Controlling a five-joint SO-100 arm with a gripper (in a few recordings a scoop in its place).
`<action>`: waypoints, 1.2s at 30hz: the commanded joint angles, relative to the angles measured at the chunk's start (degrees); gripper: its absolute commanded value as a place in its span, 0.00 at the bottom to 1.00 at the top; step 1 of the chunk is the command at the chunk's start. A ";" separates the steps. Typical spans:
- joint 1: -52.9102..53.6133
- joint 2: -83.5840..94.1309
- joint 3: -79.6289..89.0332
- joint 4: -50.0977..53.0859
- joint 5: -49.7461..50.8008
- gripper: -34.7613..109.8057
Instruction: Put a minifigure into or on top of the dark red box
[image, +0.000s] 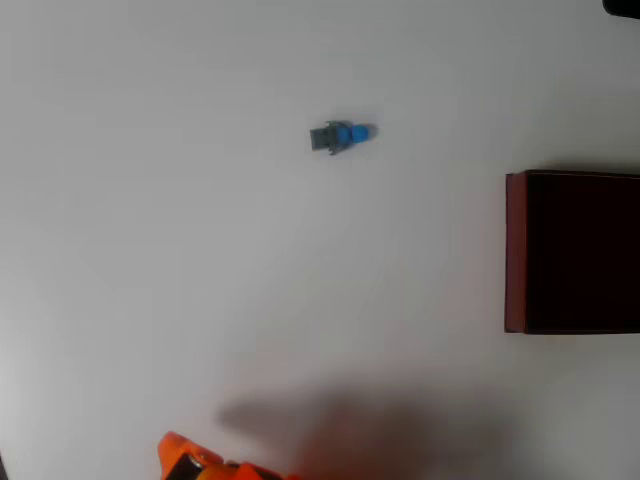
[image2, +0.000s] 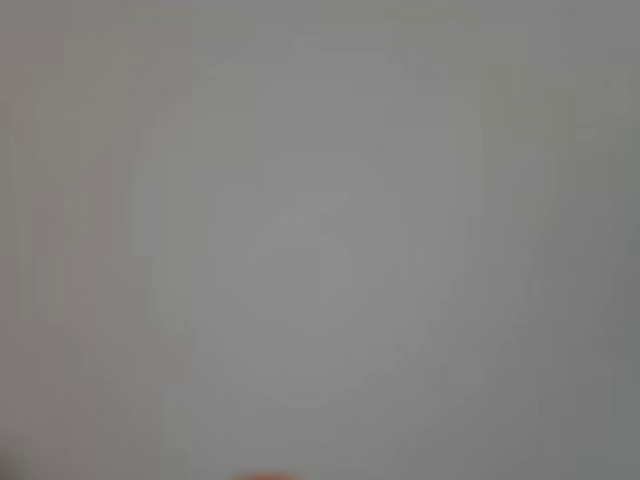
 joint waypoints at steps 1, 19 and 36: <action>-1.32 0.70 1.14 0.70 -0.79 0.24; -1.32 0.70 1.14 0.70 -0.53 0.24; 18.46 0.70 -2.11 -2.37 8.35 0.48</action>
